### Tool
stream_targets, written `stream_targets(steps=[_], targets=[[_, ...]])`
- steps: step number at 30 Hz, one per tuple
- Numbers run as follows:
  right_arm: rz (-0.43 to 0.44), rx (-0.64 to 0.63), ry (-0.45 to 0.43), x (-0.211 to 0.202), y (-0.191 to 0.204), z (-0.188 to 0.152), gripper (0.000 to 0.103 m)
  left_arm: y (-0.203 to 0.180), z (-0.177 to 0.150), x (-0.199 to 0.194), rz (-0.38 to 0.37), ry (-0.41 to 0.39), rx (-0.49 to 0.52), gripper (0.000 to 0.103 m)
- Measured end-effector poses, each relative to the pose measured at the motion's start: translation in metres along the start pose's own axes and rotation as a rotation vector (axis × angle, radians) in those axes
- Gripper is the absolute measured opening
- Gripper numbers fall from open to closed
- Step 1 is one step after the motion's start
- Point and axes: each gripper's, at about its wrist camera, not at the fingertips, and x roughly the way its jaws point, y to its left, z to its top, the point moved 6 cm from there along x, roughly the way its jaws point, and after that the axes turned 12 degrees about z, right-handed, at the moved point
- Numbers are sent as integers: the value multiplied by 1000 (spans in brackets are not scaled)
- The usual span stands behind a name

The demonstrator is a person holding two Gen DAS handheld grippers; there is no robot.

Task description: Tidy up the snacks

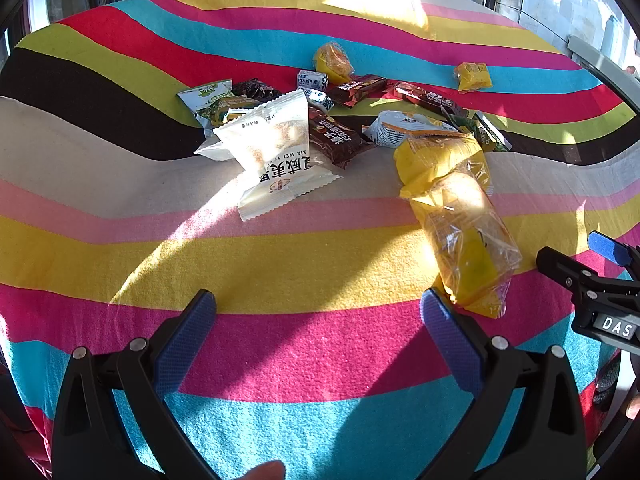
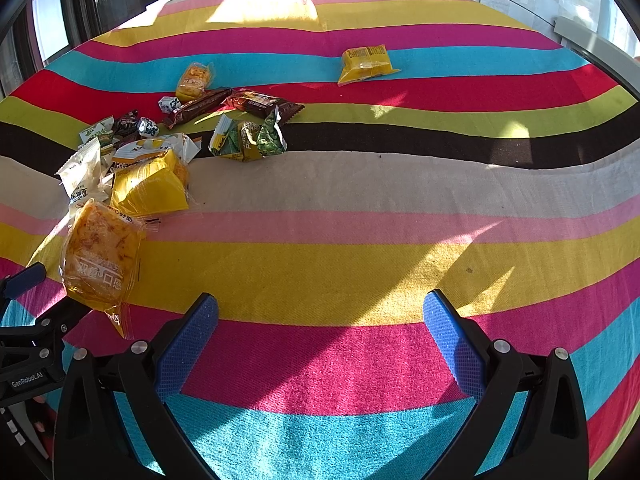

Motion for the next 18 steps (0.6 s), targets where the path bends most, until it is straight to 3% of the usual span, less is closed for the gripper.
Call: stream_targets(steps=[18], targets=[[-1,0,-1,1,0,-2,99,0,0,0,0,0,0,102]])
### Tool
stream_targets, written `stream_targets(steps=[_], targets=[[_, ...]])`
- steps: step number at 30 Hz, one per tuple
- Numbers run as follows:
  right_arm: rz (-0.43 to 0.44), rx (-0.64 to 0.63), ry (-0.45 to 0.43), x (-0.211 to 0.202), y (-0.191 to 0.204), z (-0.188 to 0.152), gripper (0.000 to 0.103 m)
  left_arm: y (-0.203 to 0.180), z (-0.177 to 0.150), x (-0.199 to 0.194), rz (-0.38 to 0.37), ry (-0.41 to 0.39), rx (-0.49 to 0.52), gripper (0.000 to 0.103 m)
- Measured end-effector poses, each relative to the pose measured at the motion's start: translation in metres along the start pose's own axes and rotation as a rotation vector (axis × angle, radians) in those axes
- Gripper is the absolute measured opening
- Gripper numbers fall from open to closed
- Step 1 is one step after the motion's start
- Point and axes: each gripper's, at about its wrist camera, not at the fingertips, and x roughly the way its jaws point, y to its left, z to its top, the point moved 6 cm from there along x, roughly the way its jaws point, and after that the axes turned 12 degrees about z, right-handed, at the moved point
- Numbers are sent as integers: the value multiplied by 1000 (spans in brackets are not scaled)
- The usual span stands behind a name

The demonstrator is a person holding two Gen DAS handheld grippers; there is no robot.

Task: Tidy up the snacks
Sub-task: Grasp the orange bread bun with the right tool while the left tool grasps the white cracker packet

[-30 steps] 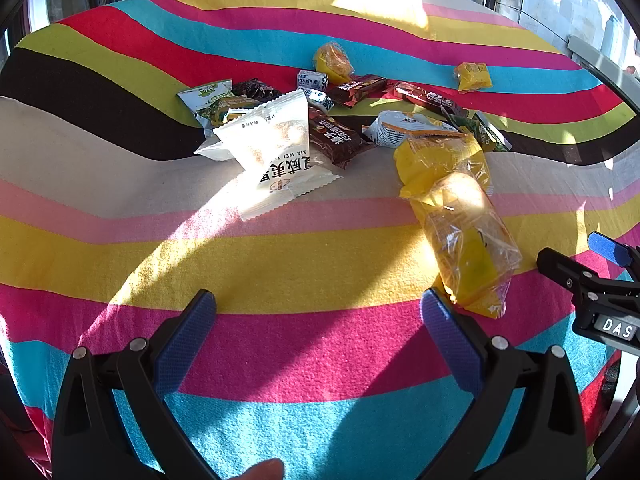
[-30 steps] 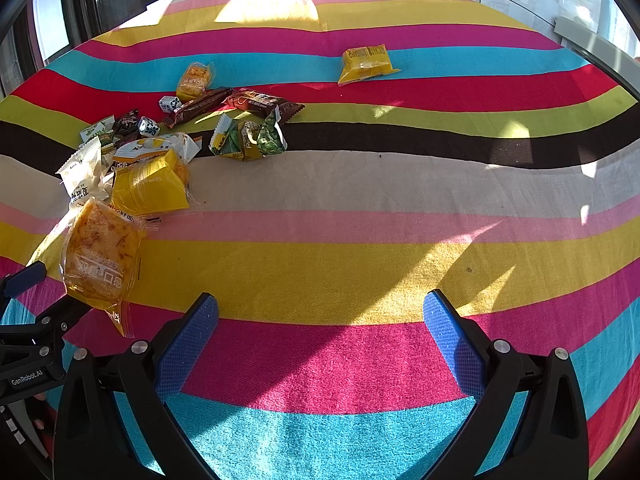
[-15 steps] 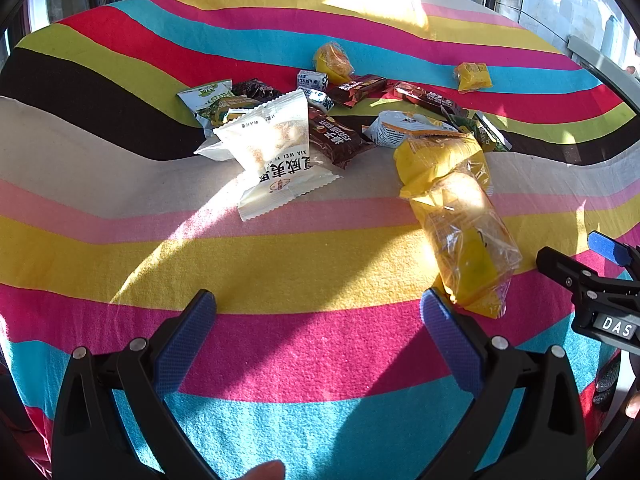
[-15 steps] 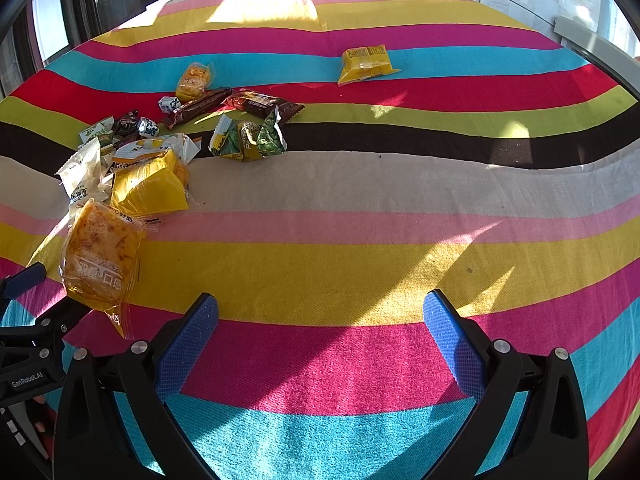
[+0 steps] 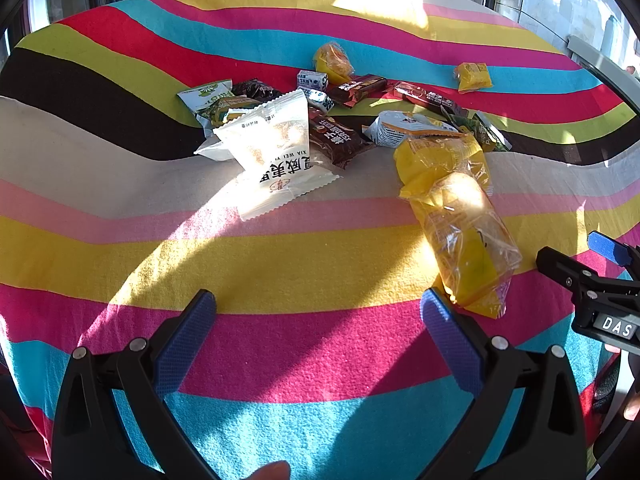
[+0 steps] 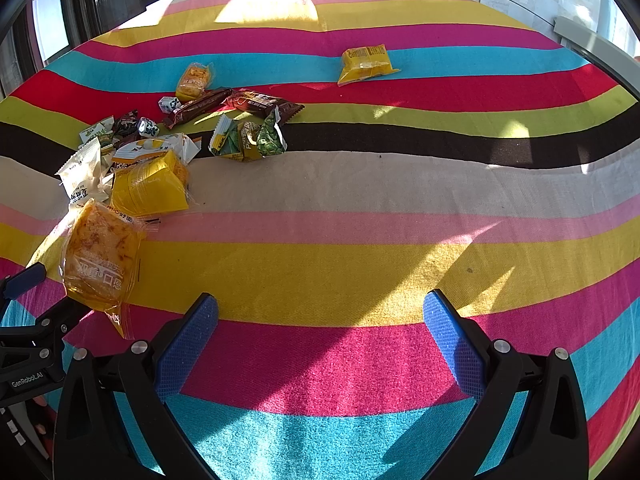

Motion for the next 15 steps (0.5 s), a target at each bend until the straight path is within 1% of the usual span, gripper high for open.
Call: stream_targets(steps=[4,6,8,10,11,13,15], targets=[[3,-4,5,2,1,-1,99,0,0,0,-1,0,1,102],[11,-12,27,3,2,0,99,0,-3,-2,-4,-1,8,102],[24,-14,50,4,1,0,98,1,-6,-5,-25,-1,38,102],[-8,35,88,-1,-6,-1,98,5,-12,-9,-69,13,102,102],[1,54,86,-8,-8,-1,98,9,-14,-10,-75,20,115,102],[78,111,5,-40,-5,0,98,19,-21,-13,-78,39,118,102],[188,137,-61,-65,5,-3,98,24,-26,-16,-100,29,132,102]])
